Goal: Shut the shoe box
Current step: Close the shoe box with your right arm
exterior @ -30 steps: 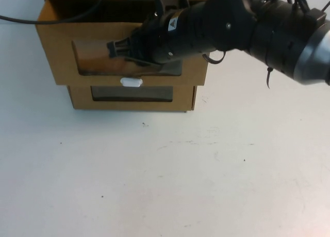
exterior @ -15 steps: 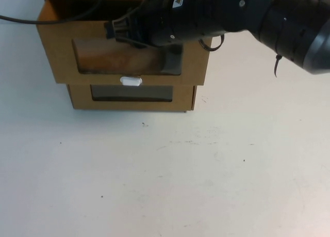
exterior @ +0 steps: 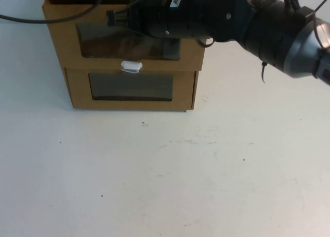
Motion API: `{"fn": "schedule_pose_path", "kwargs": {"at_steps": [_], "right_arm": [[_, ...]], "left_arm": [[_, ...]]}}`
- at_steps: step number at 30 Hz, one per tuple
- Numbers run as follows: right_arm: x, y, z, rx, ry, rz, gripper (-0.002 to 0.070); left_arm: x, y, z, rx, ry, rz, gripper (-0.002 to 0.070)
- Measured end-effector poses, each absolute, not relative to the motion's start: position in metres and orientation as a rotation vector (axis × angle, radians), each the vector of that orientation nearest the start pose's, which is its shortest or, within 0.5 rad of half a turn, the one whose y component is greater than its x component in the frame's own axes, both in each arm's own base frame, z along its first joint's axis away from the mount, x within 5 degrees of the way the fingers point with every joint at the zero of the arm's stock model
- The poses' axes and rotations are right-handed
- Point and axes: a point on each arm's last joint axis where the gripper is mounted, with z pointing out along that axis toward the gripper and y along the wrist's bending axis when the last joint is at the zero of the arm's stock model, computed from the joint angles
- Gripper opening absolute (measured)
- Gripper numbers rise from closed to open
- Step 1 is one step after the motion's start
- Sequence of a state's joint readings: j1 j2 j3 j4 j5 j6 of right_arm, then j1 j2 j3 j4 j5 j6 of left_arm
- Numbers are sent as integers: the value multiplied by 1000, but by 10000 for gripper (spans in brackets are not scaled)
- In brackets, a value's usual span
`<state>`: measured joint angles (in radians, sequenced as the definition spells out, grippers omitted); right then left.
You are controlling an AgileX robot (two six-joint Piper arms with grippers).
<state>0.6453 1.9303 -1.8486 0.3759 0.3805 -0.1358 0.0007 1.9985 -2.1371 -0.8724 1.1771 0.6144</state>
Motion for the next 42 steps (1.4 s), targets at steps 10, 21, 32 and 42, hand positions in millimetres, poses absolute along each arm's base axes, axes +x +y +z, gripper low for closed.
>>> {"fn": "schedule_pose_path", "kwargs": {"at_steps": [10,21,32,42], "right_arm": [[387,298,352,-436,1824,685,-11],[397,298,344,-371,1793,697,-12],[380,285,368,-432,1877,721,-12],[318,246,442,-597,1899,691,-12]], "left_arm": [[437,-64,397,579,2119,-811,-6],[437,-65,397,583,2121,-819,-6],[428,-65,431,628,2034,-777,-6],[381,-57,504,644,1924,-561,-6]]}}
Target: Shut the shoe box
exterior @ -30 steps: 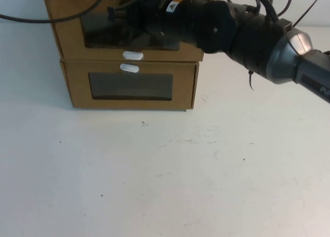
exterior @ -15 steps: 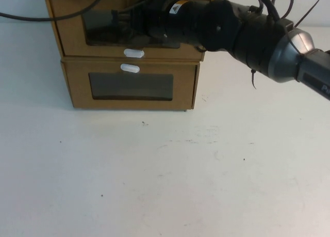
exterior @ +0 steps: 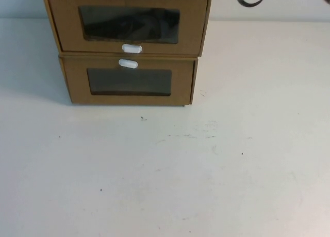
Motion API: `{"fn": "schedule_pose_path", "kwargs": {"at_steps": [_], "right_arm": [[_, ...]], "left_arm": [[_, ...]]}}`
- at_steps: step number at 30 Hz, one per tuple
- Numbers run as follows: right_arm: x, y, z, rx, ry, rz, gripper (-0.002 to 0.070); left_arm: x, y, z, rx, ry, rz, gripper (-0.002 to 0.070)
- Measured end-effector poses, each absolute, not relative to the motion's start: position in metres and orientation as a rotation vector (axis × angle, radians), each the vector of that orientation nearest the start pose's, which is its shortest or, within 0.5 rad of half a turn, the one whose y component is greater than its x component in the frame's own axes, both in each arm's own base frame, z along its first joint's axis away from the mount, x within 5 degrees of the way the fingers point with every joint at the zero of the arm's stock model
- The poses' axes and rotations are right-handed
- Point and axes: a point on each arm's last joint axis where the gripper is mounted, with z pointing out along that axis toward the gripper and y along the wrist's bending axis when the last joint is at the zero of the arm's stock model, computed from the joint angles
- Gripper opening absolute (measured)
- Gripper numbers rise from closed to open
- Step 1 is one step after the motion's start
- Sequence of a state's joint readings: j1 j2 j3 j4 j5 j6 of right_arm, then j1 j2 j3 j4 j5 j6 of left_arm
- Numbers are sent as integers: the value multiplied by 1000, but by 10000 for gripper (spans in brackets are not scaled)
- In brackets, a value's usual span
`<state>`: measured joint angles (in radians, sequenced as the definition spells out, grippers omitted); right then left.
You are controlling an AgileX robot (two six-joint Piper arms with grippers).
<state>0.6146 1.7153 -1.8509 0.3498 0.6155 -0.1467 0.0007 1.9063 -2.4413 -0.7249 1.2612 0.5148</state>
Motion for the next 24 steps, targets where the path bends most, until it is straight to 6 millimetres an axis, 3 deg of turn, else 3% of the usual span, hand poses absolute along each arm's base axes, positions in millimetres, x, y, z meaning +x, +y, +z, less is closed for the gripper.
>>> {"fn": "schedule_pose_path", "kwargs": {"at_steps": [7,11,14,21,24], "right_arm": [[282,205,465,-630,2048,444,-12],[265,177,468,-582,2138,264,-12],[241,154,469,-552,2159,203,-12],[165,92,441,-378,2149,199,-13],[128,66,423,-295,2089,266,-13]], "left_arm": [[326,-48,549,619,1866,-372,-6],[293,-48,565,621,1835,-357,-6],[262,-47,573,630,1821,-342,-5],[193,-46,557,628,1770,-299,-5],[162,-47,530,621,1734,-302,-5]]}}
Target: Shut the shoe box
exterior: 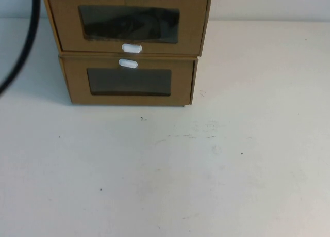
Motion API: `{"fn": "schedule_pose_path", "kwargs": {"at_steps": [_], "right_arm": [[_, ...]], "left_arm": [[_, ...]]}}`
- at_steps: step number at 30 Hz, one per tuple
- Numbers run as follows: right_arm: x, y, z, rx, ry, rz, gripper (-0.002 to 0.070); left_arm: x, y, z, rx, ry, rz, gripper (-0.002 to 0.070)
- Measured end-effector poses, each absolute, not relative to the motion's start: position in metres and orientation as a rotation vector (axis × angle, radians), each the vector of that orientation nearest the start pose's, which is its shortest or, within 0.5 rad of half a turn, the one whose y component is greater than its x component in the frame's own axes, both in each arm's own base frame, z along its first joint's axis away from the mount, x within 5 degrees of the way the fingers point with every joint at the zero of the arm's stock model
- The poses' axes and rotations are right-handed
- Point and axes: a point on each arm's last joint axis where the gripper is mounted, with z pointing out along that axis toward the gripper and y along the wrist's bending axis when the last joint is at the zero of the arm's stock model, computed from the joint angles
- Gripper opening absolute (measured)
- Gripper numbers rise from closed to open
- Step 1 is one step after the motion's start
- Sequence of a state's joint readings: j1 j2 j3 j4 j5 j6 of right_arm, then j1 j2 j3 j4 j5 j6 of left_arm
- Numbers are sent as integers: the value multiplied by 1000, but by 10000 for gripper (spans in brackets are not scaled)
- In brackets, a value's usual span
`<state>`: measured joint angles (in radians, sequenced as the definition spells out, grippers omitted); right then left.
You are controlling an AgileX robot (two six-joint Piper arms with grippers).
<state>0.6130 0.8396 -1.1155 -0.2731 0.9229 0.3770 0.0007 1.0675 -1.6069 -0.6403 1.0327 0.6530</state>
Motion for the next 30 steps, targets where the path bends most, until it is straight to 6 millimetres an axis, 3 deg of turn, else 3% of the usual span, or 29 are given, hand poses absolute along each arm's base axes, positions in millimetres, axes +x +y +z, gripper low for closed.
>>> {"fn": "schedule_pose_path", "kwargs": {"at_steps": [4,8,14,18,20,26,30], "right_arm": [[91,42,385,-222,2023,350,-13],[68,26,352,-206,1972,387,-13],[55,20,311,-187,1909,450,-13],[54,23,303,-202,1783,524,-13],[57,27,300,-219,1733,543,-13],[62,38,287,-289,1586,594,-13],[69,44,276,-311,1620,595,-13]], "left_arm": [[127,-46,483,586,1673,-302,-5],[95,-43,428,512,1611,-272,-5],[51,-36,349,430,1472,-191,-5],[26,-32,318,378,1353,-156,-5],[22,-30,304,338,1321,-146,-5],[37,-24,266,238,1400,-159,-5],[48,-18,239,140,1465,-162,-5]]}}
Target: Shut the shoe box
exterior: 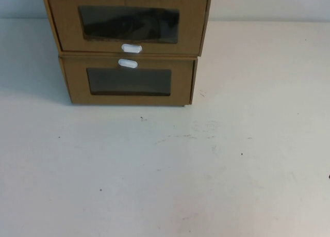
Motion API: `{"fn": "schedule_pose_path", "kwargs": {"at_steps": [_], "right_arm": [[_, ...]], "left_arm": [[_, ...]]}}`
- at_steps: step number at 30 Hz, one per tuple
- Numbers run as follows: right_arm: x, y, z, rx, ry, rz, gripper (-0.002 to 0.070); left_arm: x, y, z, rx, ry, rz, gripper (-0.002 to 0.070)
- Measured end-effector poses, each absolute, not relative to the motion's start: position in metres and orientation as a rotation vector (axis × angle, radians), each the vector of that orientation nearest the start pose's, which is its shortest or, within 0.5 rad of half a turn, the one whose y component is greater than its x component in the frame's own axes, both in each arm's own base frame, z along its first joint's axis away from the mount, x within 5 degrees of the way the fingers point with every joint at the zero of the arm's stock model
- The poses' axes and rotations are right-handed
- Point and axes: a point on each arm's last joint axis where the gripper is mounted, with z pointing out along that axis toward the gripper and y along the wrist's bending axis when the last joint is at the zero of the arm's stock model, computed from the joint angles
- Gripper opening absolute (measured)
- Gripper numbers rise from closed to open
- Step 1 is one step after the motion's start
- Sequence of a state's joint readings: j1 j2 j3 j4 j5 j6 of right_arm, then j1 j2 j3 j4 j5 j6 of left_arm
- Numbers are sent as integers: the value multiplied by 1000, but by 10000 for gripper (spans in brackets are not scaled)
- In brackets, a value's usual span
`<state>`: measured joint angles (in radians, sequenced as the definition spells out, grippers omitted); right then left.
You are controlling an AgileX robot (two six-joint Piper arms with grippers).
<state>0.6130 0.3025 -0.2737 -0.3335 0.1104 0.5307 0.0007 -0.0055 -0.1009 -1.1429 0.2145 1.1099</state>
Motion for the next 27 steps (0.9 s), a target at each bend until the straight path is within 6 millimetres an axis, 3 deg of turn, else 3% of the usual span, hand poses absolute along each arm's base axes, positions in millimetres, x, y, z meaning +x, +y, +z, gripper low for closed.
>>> {"fn": "schedule_pose_path", "kwargs": {"at_steps": [5,27], "right_arm": [[78,50,268,-326,1713,564,-13],[84,53,261,-351,1781,518,-13]], "left_arm": [[57,-10,204,43,1548,-126,-5],[58,-6,201,-5,1543,-106,-5]]}}
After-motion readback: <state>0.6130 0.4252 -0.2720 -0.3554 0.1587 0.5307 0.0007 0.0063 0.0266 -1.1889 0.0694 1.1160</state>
